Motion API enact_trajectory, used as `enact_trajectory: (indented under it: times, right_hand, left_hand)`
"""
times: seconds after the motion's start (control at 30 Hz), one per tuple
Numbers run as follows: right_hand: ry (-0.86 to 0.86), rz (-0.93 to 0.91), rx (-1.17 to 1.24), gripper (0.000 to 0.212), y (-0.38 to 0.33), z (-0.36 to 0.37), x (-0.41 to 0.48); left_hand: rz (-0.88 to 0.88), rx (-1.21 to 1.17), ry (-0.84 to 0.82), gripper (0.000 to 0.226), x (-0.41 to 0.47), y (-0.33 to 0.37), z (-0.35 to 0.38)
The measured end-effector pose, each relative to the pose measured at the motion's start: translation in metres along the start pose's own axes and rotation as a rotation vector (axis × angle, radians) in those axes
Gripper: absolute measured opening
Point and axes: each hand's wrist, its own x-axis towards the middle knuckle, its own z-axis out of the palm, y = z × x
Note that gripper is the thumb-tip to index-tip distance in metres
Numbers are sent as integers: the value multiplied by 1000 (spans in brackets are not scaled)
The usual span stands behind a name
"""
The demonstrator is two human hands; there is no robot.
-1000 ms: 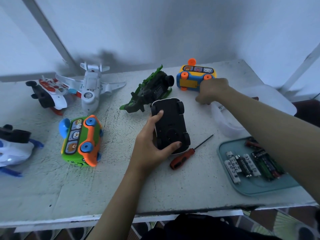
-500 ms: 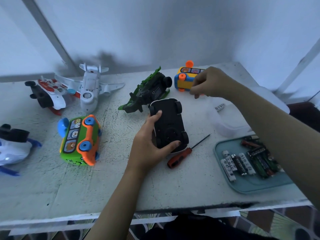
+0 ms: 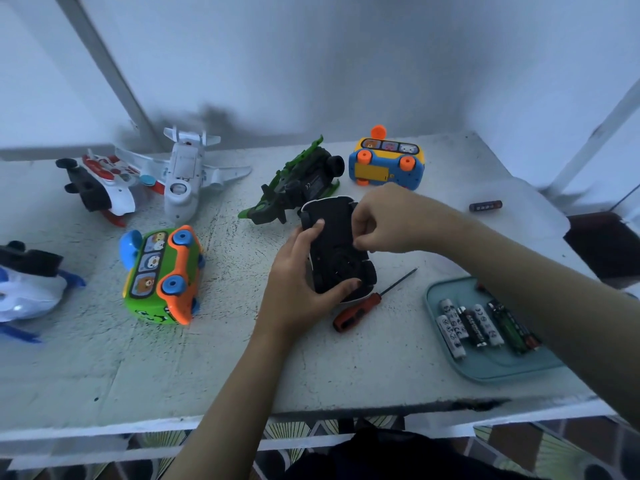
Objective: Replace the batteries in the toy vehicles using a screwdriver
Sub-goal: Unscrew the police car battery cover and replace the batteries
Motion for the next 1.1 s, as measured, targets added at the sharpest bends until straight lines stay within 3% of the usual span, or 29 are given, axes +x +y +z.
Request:
enact_trajectory:
  times: [0.17, 0.5, 0.7, 0.9, 1.1]
  right_hand:
    - [8, -34, -223, 20, -15, 1, 3]
    - [-25, -73, -444, 8, -38, -1, 9]
    - [58, -164, -355, 11, -26, 6, 2]
    - [221, -251, -33, 6, 12, 22, -13]
    - [348, -278, 30, 7, 18, 31, -15]
  left_hand:
    - [11, -60, 3, 88, 0, 0, 1]
    - [22, -5, -9, 89, 1, -3, 0]
    - [24, -19, -1, 88, 0, -3, -1]
    - [38, -27, 10, 87, 0, -2, -1]
    - [51, -24, 12, 87, 1, -3, 0]
